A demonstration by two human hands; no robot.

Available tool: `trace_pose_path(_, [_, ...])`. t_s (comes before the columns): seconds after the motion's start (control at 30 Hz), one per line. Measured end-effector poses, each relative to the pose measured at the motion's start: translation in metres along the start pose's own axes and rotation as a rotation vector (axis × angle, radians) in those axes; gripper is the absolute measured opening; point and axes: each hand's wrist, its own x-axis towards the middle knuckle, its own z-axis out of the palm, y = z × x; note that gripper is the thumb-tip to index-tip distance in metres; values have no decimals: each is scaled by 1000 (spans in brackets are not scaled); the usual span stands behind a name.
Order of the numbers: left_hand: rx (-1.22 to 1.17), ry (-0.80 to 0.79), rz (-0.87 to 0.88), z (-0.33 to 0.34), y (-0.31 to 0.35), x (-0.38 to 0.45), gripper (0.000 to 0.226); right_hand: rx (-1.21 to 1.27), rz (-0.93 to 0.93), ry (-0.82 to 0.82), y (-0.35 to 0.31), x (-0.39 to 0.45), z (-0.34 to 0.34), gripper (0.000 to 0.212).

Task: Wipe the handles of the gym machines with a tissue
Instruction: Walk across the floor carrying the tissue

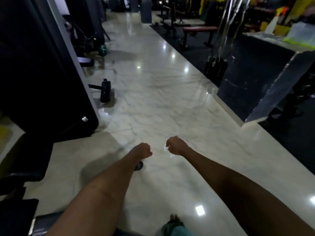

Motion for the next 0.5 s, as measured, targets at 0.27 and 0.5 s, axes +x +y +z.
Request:
trace_pose_path(0.27, [-153, -39, -181, -97, -1, 91, 39, -24, -128, 23, 33, 145, -88, 22])
trace_pose_path(0.5, [-253, -301, -393, -155, -32, 171, 37, -11, -200, -38, 39, 262, -119, 20])
